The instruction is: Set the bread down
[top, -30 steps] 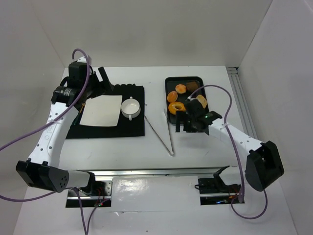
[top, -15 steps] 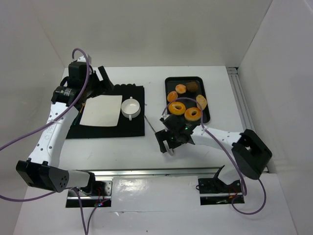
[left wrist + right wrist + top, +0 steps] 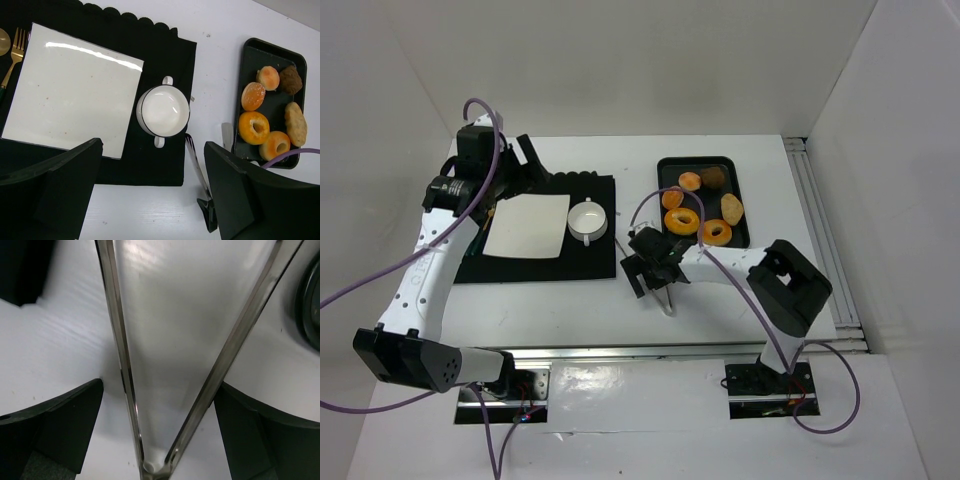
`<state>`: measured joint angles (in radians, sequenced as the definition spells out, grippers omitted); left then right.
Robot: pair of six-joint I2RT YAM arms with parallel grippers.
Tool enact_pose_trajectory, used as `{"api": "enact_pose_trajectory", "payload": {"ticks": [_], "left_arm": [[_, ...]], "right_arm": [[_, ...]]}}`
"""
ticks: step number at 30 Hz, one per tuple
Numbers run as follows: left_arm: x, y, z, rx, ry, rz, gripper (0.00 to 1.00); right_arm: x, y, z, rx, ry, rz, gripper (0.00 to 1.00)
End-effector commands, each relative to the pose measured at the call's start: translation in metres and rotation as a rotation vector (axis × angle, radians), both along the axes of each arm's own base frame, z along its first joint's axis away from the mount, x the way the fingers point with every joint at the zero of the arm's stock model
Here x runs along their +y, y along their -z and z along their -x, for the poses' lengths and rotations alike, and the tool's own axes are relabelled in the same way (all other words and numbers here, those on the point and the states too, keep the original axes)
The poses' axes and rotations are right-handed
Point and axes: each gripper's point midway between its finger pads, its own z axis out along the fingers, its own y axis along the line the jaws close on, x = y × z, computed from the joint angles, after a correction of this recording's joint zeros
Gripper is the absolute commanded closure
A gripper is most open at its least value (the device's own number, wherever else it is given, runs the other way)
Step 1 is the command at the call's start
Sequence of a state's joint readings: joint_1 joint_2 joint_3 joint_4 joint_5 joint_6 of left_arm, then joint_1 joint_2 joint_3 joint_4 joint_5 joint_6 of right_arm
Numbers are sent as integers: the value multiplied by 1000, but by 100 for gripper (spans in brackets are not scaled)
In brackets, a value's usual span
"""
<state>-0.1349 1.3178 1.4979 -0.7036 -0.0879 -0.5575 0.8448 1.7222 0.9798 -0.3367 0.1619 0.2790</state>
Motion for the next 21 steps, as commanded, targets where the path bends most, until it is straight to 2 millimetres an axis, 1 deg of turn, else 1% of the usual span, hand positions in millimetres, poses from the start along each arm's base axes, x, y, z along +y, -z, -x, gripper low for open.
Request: {"api": "enact_pose_trajectory", "payload": {"ticks": [1,2,3,4,5,7,8,9,10,11,12,13,15,16,17,18,19,21], "left_arm": [[4,-21,1,-63,-15,20,5],[4,-21,1,-63,-15,20,5],[3,-21,1,-63,-7,25,5],[3,-20,3,-54,-7,24,5],[3,-20,3,-54,-7,24,5],[3,-20,3,-54,-7,24,5],[3,-20,3,-54,-7,24,5],[3,-20,3,-54,-7,24,5],[1,-16,1,-44,0,28,5],[1,-16,1,-44,0,28,5],[1,-16,1,-44,0,28,5],[1,-16,1,-44,0,28,5],[1,-16,1,-44,0,28,5],[-1,-16,2,-43,8,33,5],[-1,-16,2,-43,8,33,5],[-1,-16,2,-43,8,33,5],[-1,-16,2,-43,8,33,5],[-1,-16,2,-43,8,33,5]], "right_arm": [[16,-7,-30,-119,21,0,3],[16,-4,-32,-125,26,5,5],[17,-7,-37,-141,48,2,6],[16,-6,-41,-146,80,10,8],[13,-7,-44,-163,104,21,15],[12,-7,-41,-161,110,34,24],[13,-11,-36,-168,100,24,28],[15,-23,-33,-191,93,5,36],[15,-31,-33,-200,94,-6,39],[19,-40,-30,-214,84,-27,43],[20,-57,-26,-230,77,-51,50],[20,-67,-28,-252,85,-66,50],[17,-88,-28,-277,94,-87,59],[16,-107,-30,-311,106,-113,61],[14,-120,-32,-331,106,-116,62],[14,-130,-32,-341,108,-130,62],[7,-144,-38,-358,134,-148,62],[-3,-163,-46,-371,168,-156,62]]}}
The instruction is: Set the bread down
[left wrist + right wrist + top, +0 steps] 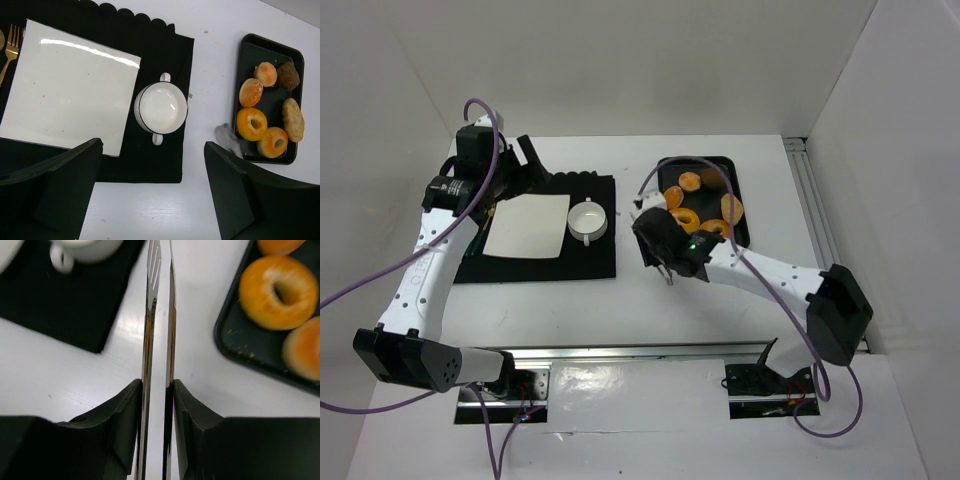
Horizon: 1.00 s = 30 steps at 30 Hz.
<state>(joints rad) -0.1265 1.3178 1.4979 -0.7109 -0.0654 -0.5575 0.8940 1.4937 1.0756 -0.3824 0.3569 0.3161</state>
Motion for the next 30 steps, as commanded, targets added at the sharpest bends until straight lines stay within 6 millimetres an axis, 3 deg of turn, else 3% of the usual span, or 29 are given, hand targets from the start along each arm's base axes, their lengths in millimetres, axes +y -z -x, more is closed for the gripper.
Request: {"api": "enact_pose_trajectory", "payload": {"ticks": [1,7,8,11,14,15,16,17,23,26,29,30], "left_arm": [[0,-18,0,-52,-2,21,5],[1,-19,4,-53,3,14,5],[4,-22,5,-62,-6,14,5],[4,-22,5,-62,-7,14,5],[5,-21,7,-62,-7,14,5],[8,-21,7,-62,-11,6,5],[8,-21,7,-62,-11,6,5],[8,-21,7,-62,-11,6,5],[12,-19,10,-53,-20,5,5],[15,-19,10,-53,-29,5,5],[15,-19,10,-53,-29,5,5],[15,-19,10,-53,-29,5,5]], "right_arm": [[-31,-54,-30,-82,128,-43,62],[-93,-83,-68,-28,285,-168,62],[-113,-88,-77,-26,325,-198,61],[-149,-76,-89,21,403,-220,60],[-163,-83,-97,32,423,-288,60],[-177,-81,-103,32,457,-299,58],[-181,-89,-109,12,463,-330,57],[-189,-80,-113,43,475,-343,57],[-204,-74,-138,69,503,-411,51],[-203,-79,-149,49,510,-464,50],[-209,-76,-154,46,535,-498,43],[-207,-67,-156,72,532,-498,41]]}}
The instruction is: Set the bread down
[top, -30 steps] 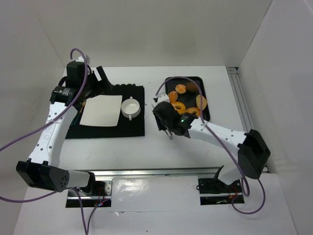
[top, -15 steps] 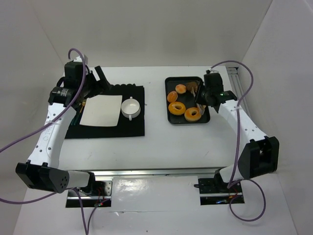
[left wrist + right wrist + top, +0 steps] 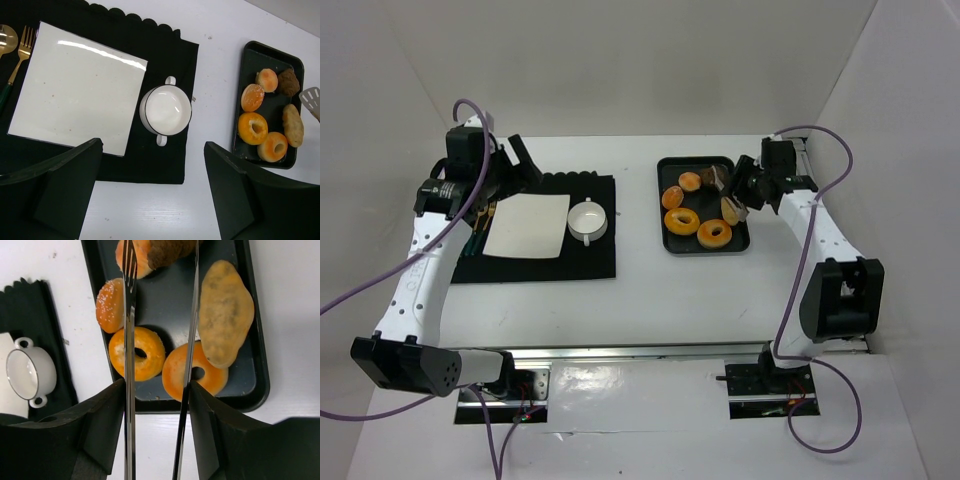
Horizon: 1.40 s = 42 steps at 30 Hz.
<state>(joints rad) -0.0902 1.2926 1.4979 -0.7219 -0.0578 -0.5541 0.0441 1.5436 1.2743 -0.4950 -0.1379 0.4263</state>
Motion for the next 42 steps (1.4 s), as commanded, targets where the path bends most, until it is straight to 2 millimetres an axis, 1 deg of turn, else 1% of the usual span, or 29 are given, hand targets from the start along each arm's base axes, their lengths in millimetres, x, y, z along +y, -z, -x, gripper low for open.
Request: {"api": "enact_pose_trajectory", "payload": {"ticks": [1,2,3,6,7,9,10,12,13,17,18,19,22,25,26,27,28,29,30,32,34,35,36,37,38,39,40,41,42], "left_arm": [[3,-12,5,-40,-1,1,5],[3,-12,5,-40,-1,1,5],[3,-12,5,-40,-1,1,5],[6,-12,4,-40,-6,-6,5],[6,-12,4,-40,-6,-6,5],[6,-12,4,-40,-6,-6,5],[6,-12,4,-40,-6,-6,5],[9,-8,4,-31,-15,-7,5],[9,-8,4,-31,-15,-7,5],[13,-3,5,-20,-19,-16,5],[13,-5,3,-29,-19,-15,5],[13,-2,1,-20,-19,-16,5],[15,-2,1,-20,-20,-11,5],[15,-2,1,-20,-15,-19,5],[15,-2,1,-20,-15,-19,5],[17,-2,1,-20,-17,-14,5],[17,-2,1,-20,-17,-14,5],[17,-2,1,-20,-17,-14,5],[17,-2,1,-20,-17,-14,5],[20,-2,1,-20,-26,-14,5],[24,-2,1,-20,-30,-22,5],[24,-5,3,-29,-30,-21,5],[24,-5,3,-29,-30,-21,5],[28,-5,3,-29,-37,-29,5],[32,-5,2,-29,-45,-25,5],[34,-8,3,-31,-48,-20,5],[35,-2,3,-8,-42,-10,5],[35,-7,3,-18,-42,-10,5],[41,-7,3,-19,-50,-9,5]], "right_arm": [[2,-26,-25,-112,11,-73,41],[2,-21,-26,-101,11,-73,39],[2,-24,-29,-117,16,-80,39],[6,-13,-37,-95,3,-92,38],[6,-15,-40,-96,9,-98,38],[6,-6,-45,-77,10,-98,37],[8,-7,-48,-79,3,-104,37],[8,-1,-51,-59,10,-110,37],[8,-5,-52,-68,9,-111,37],[9,11,-59,-35,24,-124,33],[9,5,-62,-45,30,-132,33],[9,13,-63,-28,32,-132,33],[8,20,-72,-24,41,-124,33],[8,14,-79,-46,40,-124,33],[8,23,-82,-29,41,-124,35],[8,17,-83,-34,40,-124,35],[8,24,-82,-12,42,-123,39],[8,24,-82,-12,42,-123,41],[6,22,-80,-17,48,-117,43],[4,8,-79,-55,55,-111,50],[3,0,-75,-66,62,-105,53],[2,-3,-71,-71,62,-105,57],[2,-19,-69,-106,60,-107,57],[9,-16,-61,-98,34,-105,57],[14,-20,-55,-103,21,-106,57],[16,-34,-49,-140,12,-92,58],[14,-34,-44,-141,19,-86,58],[21,-39,-39,-153,-6,-78,58],[29,-53,-32,-179,-27,-82,58]]}}
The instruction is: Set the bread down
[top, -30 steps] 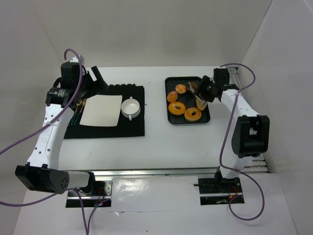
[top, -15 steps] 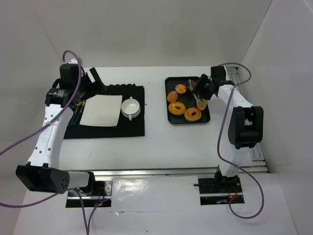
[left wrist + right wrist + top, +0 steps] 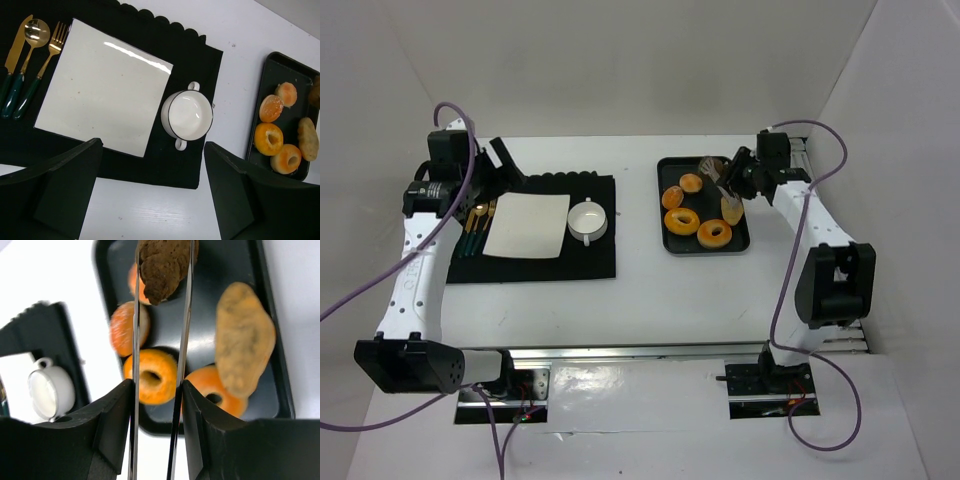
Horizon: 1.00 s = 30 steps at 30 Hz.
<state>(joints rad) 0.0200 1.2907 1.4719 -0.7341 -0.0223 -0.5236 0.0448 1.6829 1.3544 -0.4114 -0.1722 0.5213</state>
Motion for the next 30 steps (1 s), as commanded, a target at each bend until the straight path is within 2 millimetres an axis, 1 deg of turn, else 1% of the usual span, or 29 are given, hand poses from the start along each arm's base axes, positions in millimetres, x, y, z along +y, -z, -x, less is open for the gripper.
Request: {"api": "enact_pose_trajectory", "payload": {"ticks": [1,2,3,4,5,6,7,8,9,10,11,12,13,14,15,16,17,18,19,20,22,23,24,25,26,27,28,30], "left_arm": [[5,-19,1,-55,21,1,5],[12,-24,1,-67,8,7,5],[12,-24,1,-67,8,8,5],[17,-28,1,-71,-5,7,5],[17,-32,1,-82,-6,6,5],[19,-31,5,-63,-13,-9,5],[24,-33,7,-63,-25,-9,5],[27,-39,8,-70,-36,-10,5],[29,-37,10,-61,-44,-14,5],[32,-38,12,-56,-60,-7,5],[36,-38,12,-56,-72,-7,5],[35,-46,17,-75,-79,1,5],[38,-47,17,-76,-94,8,5],[38,-52,21,-92,-94,7,5],[37,-52,21,-93,-99,14,5],[40,-57,25,-108,-108,12,5],[39,-60,30,-114,-108,12,5],[39,-60,30,-115,-113,19,5],[41,-63,33,-125,-122,18,5],[39,-64,36,-126,-115,23,5],[39,-61,36,-117,-115,24,5],[39,-63,38,-126,-115,23,5],[38,-61,40,-115,-115,24,5],[38,-61,40,-115,-115,24,5],[38,-61,40,-115,-115,24,5],[38,-62,43,-115,-115,24,5],[36,-59,44,-106,-102,22,5],[39,-59,44,-106,-111,22,5]], "right_arm": [[23,-65,12,-184,-75,20,58],[37,-67,19,-186,-114,24,60],[46,-70,24,-187,-137,22,60],[58,-80,28,-213,-173,26,60],[70,-90,32,-239,-193,29,60],[85,-95,36,-250,-226,24,60],[114,-95,44,-252,-289,21,60],[130,-98,46,-267,-331,21,60],[149,-109,48,-292,-369,10,60],[187,-102,57,-284,-457,-6,60],[207,-103,61,-292,-496,-14,60],[227,-115,61,-338,-537,-23,60],[257,-114,74,-349,-609,-25,60],[276,-95,74,-313,-641,-18,60],[296,-109,71,-364,-672,-28,60],[310,-105,73,-367,-703,-21,60],[336,-85,78,-340,-750,-23,60],[352,-97,75,-383,-779,-39,60],[363,-93,75,-386,-799,-34,60],[386,-83,77,-380,-834,-43,60],[406,-71,77,-379,-864,-36,60],[420,-49,80,-355,-893,-20,60],[426,-56,74,-378,-890,-29,60],[436,-52,77,-388,-903,-36,58],[446,-35,79,-371,-917,-31,58],[448,-30,77,-365,-918,-29,58],[455,-21,74,-368,-910,-19,58],[458,-10,72,-344,-913,-8,58]]}}
